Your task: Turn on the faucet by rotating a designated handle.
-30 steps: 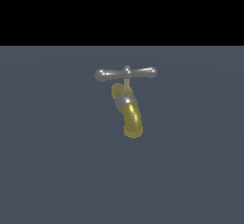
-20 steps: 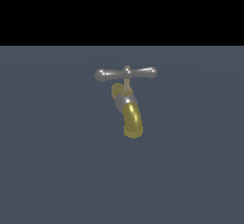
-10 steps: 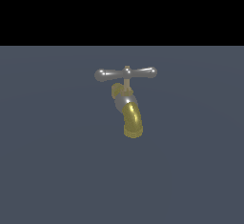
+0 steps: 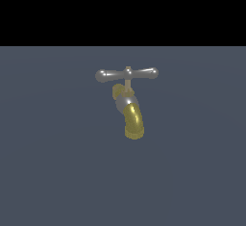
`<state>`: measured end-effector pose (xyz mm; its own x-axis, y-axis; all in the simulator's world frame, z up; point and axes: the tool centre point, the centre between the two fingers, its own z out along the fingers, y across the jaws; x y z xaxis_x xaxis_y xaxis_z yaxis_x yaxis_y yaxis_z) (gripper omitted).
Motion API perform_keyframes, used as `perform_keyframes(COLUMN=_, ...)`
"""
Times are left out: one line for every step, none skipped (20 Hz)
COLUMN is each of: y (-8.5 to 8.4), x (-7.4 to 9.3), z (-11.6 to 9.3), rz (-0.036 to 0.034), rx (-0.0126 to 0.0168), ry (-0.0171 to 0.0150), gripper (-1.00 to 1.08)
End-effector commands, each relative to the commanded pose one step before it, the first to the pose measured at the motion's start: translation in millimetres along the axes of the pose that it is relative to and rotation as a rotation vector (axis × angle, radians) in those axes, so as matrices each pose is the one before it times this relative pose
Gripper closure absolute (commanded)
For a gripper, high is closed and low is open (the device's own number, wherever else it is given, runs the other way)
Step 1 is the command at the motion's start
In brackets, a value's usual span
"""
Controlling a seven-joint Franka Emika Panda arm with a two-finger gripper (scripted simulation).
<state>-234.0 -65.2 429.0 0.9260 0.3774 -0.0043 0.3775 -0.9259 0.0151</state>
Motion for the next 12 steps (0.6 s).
perform_keyframes(y=9.84, x=2.00, z=9.69, rz=-0.05800, rx=-0.00024, ry=0.00032, gripper=1.08)
perform_keyframes(y=3.93, x=0.80, z=3.80, rz=-0.02259, rx=0.00002, ry=0.00011, gripper=1.08)
perform_keyframes(y=3.95, x=0.81, z=3.80, rz=-0.02260, rx=0.00001, ry=0.00011, gripper=1.08)
perform_keyframes(y=3.95, x=0.81, z=3.81, rz=-0.02263, rx=0.00000, ry=0.00010, gripper=1.08)
perform_keyframes(y=3.97, x=0.81, z=3.81, rz=-0.02263, rx=-0.00001, ry=0.00010, gripper=1.08)
perform_keyframes(y=3.97, x=0.82, z=3.81, rz=-0.02265, rx=-0.00001, ry=0.00009, gripper=1.08)
perform_keyframes(y=3.98, x=0.82, z=3.81, rz=-0.02265, rx=-0.00002, ry=0.00009, gripper=1.08)
perform_keyframes(y=3.99, x=0.82, z=3.82, rz=-0.02265, rx=-0.00003, ry=0.00008, gripper=1.08)
perform_keyframes(y=4.00, x=0.83, z=3.82, rz=-0.02266, rx=-0.00004, ry=0.00008, gripper=1.08)
perform_keyframes(y=4.01, x=0.83, z=3.81, rz=-0.02264, rx=-0.00005, ry=0.00007, gripper=1.08)
perform_keyframes(y=4.01, x=0.83, z=3.81, rz=-0.02264, rx=-0.00005, ry=0.00006, gripper=1.08)
perform_keyframes(y=4.01, x=0.83, z=3.81, rz=-0.02261, rx=-0.00006, ry=0.00006, gripper=1.08)
